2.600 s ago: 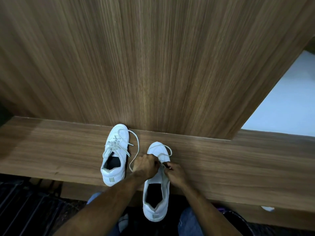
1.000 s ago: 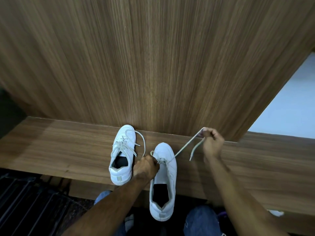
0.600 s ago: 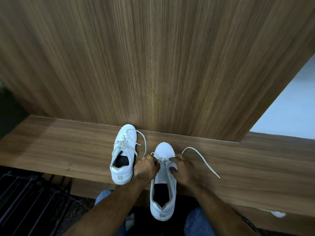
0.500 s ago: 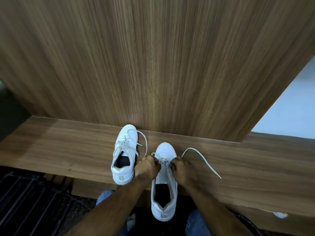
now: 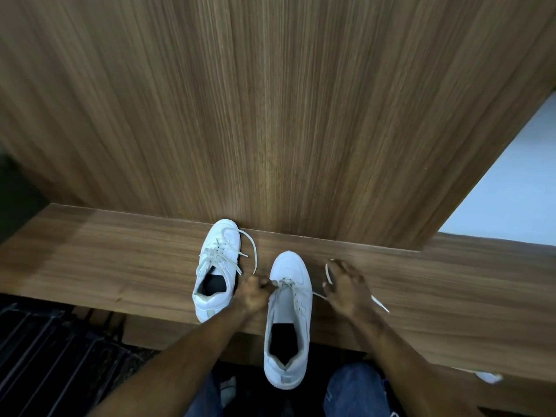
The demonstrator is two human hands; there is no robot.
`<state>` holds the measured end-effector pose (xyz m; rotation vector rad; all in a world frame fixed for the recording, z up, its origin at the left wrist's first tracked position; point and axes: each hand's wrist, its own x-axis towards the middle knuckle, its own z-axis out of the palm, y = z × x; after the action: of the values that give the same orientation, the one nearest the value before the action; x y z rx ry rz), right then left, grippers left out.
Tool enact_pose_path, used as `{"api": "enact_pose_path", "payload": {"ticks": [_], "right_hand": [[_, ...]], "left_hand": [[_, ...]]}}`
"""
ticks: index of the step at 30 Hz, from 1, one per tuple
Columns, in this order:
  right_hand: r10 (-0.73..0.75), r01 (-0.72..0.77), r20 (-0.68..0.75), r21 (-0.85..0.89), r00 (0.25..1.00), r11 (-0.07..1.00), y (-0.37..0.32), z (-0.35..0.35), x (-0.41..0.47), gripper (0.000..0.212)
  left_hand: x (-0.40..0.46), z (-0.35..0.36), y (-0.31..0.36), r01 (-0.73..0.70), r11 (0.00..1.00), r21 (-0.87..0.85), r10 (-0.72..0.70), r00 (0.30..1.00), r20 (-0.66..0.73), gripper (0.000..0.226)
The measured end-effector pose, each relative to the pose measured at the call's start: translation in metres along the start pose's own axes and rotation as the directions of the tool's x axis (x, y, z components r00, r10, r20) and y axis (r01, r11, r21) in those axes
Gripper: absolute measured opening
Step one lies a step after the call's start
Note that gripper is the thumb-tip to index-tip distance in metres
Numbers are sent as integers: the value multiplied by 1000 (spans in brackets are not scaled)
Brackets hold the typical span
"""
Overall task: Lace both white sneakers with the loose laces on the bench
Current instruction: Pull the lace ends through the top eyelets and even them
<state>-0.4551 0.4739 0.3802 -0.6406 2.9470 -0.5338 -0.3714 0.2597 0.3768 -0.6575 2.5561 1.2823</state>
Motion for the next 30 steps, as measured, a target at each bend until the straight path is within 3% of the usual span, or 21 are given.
{"api": "enact_pose_path", "payload": {"ticks": [3, 7, 10, 13, 15, 18, 20, 21, 22, 24, 27, 30], "right_hand": [[-106, 108, 135, -10, 985, 994, -20, 20, -7, 37], [-59, 60, 77, -11, 995, 998, -46, 37, -10, 25], [-59, 70, 66, -185, 996, 980, -46, 28, -11, 18], [-116, 145, 93, -425, 989, 893, -35, 23, -10, 18], [-147, 166, 76, -473, 986, 865, -30, 23, -9, 22], [-45, 95, 162, -318, 986, 943, -28, 23, -9, 19], [86, -100, 203, 61, 975, 993, -28, 20, -8, 15], [157, -243, 269, 325, 950, 914, -29, 17, -8, 17], [197, -343, 310, 541, 930, 768, -29, 14, -7, 20], [244, -409, 330, 782, 912, 471, -30, -2, -4, 21], [233, -389, 353, 911, 906, 135, -42, -37, 7, 19], [256, -362, 355, 932, 899, -24, -59, -55, 19, 18]], "left_hand": [[6, -4, -15, -69, 994, 82, 62, 995, 83, 16], [2, -4, -5, -67, 955, 289, 65, 998, 17, 19], [0, -7, 4, -49, 794, 606, 113, 991, -67, 32], [0, -11, 3, 1, 696, 718, 130, 983, -127, 37], [-1, -12, 1, 24, 678, 735, 120, 983, -142, 37], [1, -9, 1, 58, 718, 693, 64, 987, -149, 36], [2, -9, 0, 78, 751, 655, 32, 987, -155, 33], [2, -9, 1, 84, 766, 638, 33, 985, -169, 32], [2, -9, 4, 73, 782, 619, 57, 981, -187, 31], [-2, -9, 13, -27, 852, 523, 169, 959, -226, 26], [-9, -5, 30, -283, 905, 318, 337, 933, -129, 18], [-18, 8, 51, -422, 901, -103, 423, 906, -15, 18]]}}
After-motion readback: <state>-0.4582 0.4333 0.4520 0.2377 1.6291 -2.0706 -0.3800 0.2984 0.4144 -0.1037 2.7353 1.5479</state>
